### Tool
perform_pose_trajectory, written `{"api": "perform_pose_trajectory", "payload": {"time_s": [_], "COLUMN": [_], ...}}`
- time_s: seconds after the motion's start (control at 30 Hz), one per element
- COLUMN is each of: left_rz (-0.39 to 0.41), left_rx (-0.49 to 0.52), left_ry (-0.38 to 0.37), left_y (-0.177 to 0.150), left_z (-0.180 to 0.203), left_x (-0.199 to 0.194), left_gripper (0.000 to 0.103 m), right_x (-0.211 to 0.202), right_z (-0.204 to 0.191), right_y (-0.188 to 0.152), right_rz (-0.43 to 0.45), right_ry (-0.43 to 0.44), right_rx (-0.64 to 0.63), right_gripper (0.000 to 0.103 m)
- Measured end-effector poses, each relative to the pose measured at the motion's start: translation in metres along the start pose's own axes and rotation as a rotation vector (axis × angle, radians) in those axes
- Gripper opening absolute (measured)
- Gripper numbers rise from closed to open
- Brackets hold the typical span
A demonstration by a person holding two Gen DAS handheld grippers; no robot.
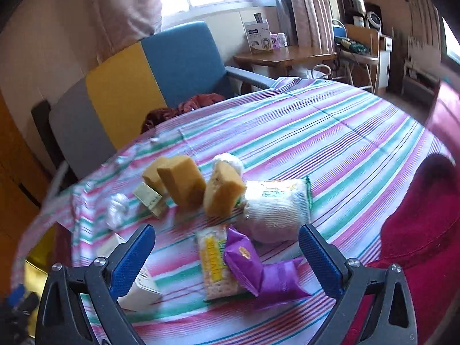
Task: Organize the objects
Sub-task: 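Grasp white medicine box with left gripper while right gripper grasps purple candy packet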
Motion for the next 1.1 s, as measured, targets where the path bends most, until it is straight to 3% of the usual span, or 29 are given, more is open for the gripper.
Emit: {"api": "perform_pose_trajectory", "payload": {"time_s": [0.27,0.43,0.63,0.67,0.7,0.83,0.87,1.1], "left_rz": [-0.102,-0.171,-0.200,-0.204,-0.207,-0.237,-0.245,-0.217], "left_rx": [0.035,0.027,0.051,0.054,0.053,0.018,0.015,0.080], "left_ry": [-0.093,-0.072,-0.041,-0.035,-0.041,-0.094,-0.083,-0.076], "left_y": [0.021,0.021,0.022,0.019,0.018,0.005,0.002,-0.016], "left_z": [0.073,0.100,0.121,0.122,0.122,0.112,0.108,0.092], "left_x": [0.063,0.099,0.128,0.132,0.135,0.140,0.141,0.129], "left_gripper": [0.103,0.103,0.102,0.098,0.086,0.065,0.052,0.050], "right_x": [-0.014,-0.012,-0.013,-0.013,-0.013,-0.009,-0.008,0.003], "right_z": [0.014,0.022,0.025,0.027,0.029,0.039,0.040,0.041], "right_y": [0.004,0.006,0.007,0.007,0.007,0.007,0.007,0.004], "right_rz": [0.072,0.064,0.070,0.072,0.072,0.053,0.047,-0.017], "right_ry": [0.056,0.086,0.105,0.109,0.112,0.133,0.136,0.130], "right_rx": [0.113,0.164,0.177,0.190,0.202,0.262,0.275,0.291], "right_gripper": [0.102,0.102,0.102,0.102,0.102,0.102,0.102,0.097]}}
Point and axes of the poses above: each gripper's, at about its wrist camera, not at the fingertips, and x roughly the way its jaws point, z to its right, y to its top, the point moved 4 cm from there along x, roughly the way its jaws point, and after that the axes turned 1 degree about z, right-handed, at the moved point
